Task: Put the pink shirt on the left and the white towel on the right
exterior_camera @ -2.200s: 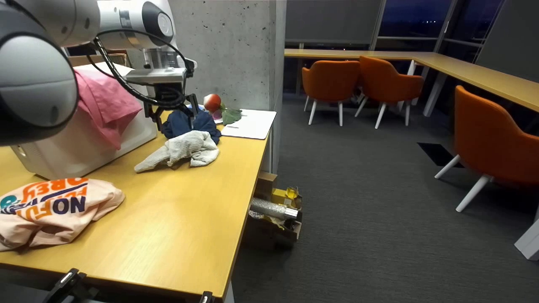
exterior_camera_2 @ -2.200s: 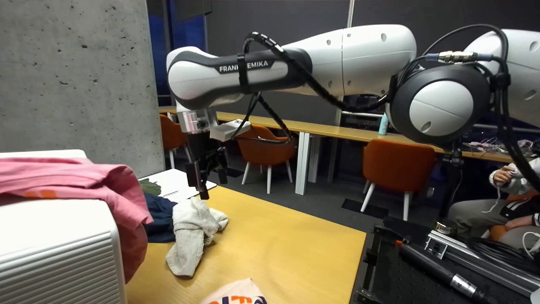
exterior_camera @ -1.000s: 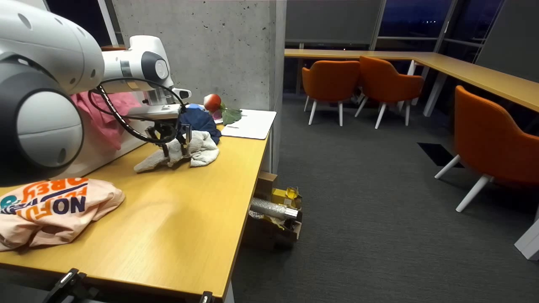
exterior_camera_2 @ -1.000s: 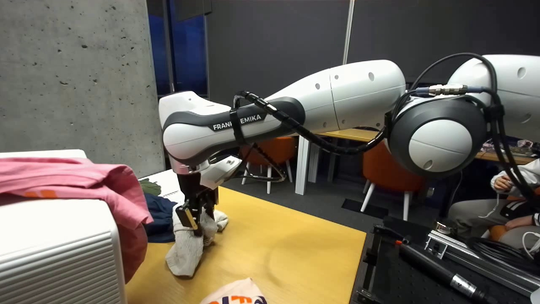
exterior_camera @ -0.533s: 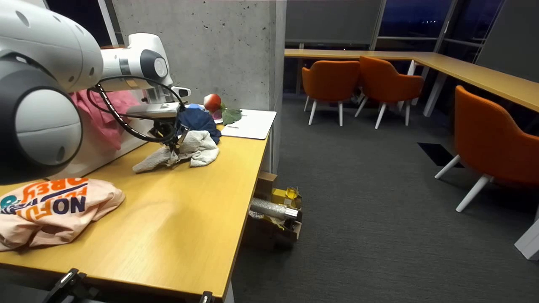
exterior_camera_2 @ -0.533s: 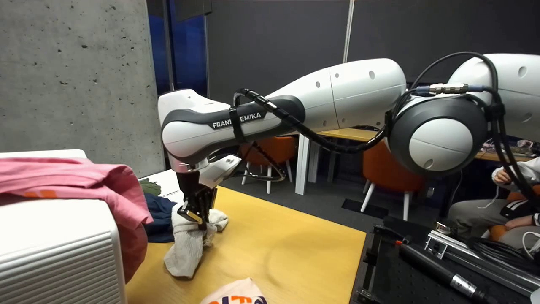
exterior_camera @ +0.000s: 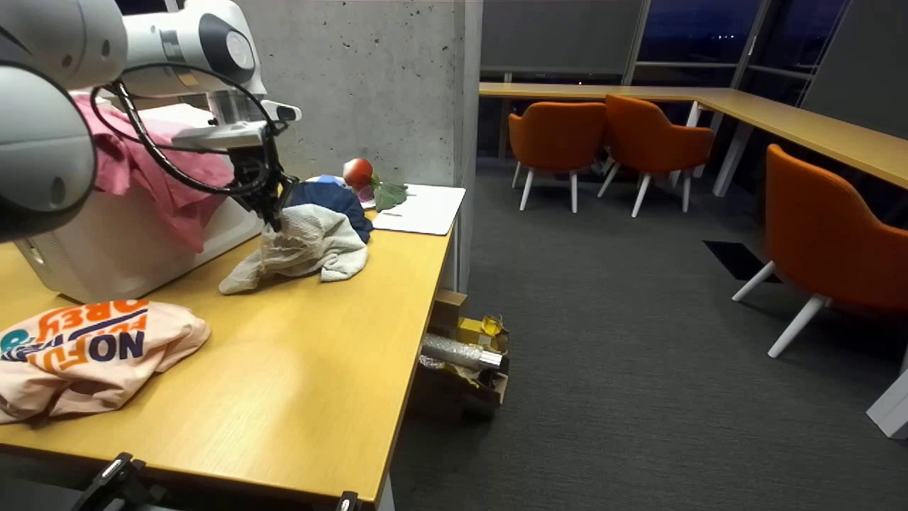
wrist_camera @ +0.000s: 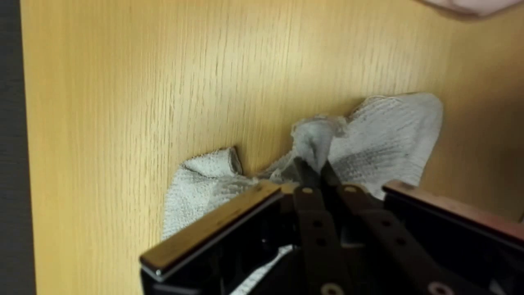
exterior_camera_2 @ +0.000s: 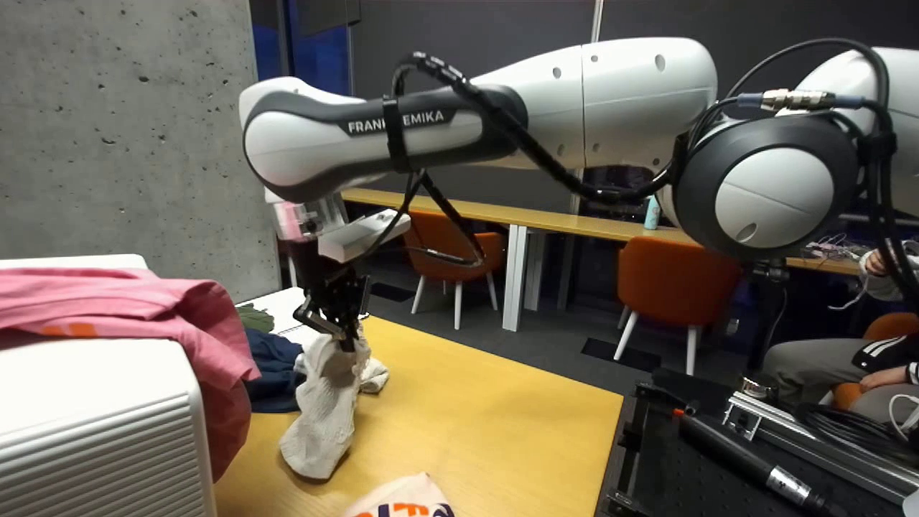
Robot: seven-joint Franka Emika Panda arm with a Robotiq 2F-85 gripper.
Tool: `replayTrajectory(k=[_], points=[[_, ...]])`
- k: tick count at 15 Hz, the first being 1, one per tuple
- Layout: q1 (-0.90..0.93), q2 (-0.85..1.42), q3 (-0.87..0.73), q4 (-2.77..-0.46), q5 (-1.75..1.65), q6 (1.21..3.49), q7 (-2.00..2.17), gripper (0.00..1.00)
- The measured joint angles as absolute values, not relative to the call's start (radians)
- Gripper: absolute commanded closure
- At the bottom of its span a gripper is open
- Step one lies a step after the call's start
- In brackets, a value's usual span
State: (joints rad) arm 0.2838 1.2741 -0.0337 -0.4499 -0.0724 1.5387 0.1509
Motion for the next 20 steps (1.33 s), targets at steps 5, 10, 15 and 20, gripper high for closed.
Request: replayTrajectory(k=[5,10,15,20], points=[[0.355,1.160,-0.034,-0.452,-0.072,1.228,0.333,0.99],[0.392,1.085,-0.034,-0.452,-0.069,0.941,0.540,0.99],[0.390,1.021,-0.034,-0.497,-0.054,0.823,0.733,0.99],[0.390,0.912,-0.035,-0.680,-0.010,0.823,0.969,0.99]])
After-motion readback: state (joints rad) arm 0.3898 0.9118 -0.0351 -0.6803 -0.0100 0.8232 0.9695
